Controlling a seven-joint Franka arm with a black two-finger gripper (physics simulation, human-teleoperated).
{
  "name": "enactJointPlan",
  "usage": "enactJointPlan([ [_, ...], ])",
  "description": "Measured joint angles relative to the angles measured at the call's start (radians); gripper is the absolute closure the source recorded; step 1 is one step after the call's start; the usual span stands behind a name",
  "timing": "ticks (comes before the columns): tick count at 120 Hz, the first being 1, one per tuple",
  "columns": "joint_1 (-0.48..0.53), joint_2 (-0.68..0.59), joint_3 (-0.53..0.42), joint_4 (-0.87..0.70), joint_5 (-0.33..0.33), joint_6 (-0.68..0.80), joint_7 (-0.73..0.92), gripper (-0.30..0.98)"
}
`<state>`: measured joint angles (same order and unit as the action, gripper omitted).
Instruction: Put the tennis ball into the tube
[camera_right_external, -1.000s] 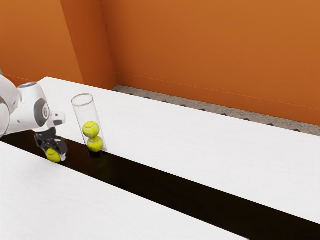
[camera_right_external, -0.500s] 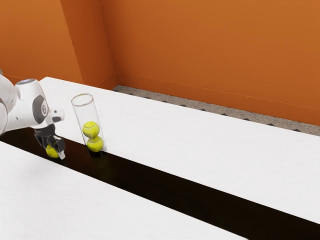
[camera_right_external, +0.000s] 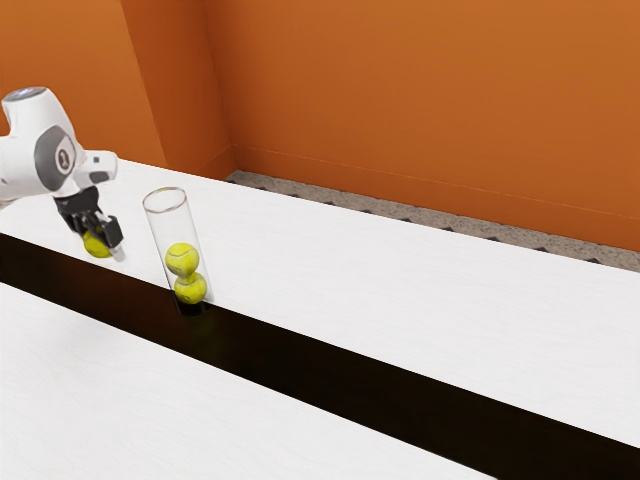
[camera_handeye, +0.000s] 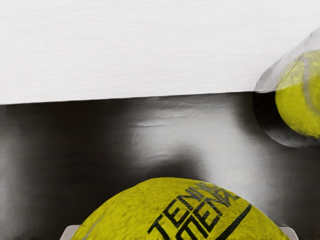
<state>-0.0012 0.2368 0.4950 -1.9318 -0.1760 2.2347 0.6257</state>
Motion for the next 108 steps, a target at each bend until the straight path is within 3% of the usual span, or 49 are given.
enactJointPlan([
  [30,-0.028,-0.122,0.006,0.053,0.134,-0.090,-0.062,0.55],
  [67,-0.060,-0.150,-0.057,0.130,0.252,-0.171,-0.139,0.56],
  [78,-0.070,-0.150,-0.087,0.150,0.275,-0.179,-0.161,0.43],
  [108,-0.066,-0.111,-0.126,0.209,0.291,-0.191,-0.197,0.34],
])
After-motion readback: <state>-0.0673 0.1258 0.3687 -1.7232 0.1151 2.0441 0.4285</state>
